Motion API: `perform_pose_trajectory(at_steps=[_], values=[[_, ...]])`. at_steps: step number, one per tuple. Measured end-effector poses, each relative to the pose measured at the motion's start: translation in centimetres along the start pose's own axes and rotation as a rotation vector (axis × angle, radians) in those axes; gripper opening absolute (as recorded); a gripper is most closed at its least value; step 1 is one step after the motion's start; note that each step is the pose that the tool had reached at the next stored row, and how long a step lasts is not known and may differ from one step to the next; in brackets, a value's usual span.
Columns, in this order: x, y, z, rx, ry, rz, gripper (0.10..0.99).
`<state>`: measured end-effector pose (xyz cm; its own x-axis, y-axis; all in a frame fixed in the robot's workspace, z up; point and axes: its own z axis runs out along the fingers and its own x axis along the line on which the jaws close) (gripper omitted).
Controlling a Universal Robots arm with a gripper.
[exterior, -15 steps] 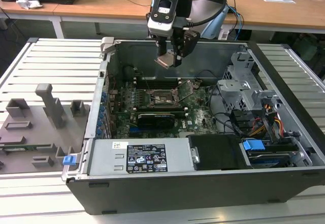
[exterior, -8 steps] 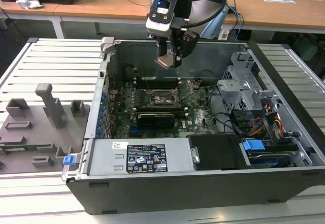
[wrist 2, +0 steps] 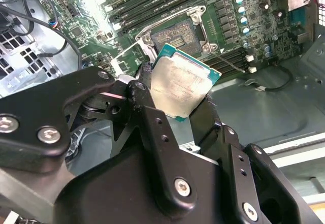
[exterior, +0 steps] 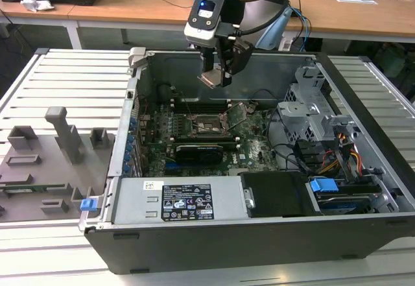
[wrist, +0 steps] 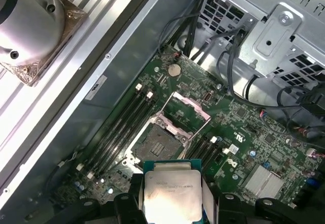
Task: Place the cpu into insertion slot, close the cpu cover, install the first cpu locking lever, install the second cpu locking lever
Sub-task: 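Place the cpu into insertion slot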
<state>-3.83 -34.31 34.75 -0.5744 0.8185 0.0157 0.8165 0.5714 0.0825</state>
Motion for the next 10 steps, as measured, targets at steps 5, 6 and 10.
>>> perform_pose_trajectory(at_steps=[5,6,10], values=[[0.0,0.0,0.07,0.0,-0.0016,0.019,0.541],[0.0,-0.01,0.09,0.0,-0.0018,0.022,0.541],[0.0,-0.02,0.19,0.0,-0.0038,0.043,0.541]])
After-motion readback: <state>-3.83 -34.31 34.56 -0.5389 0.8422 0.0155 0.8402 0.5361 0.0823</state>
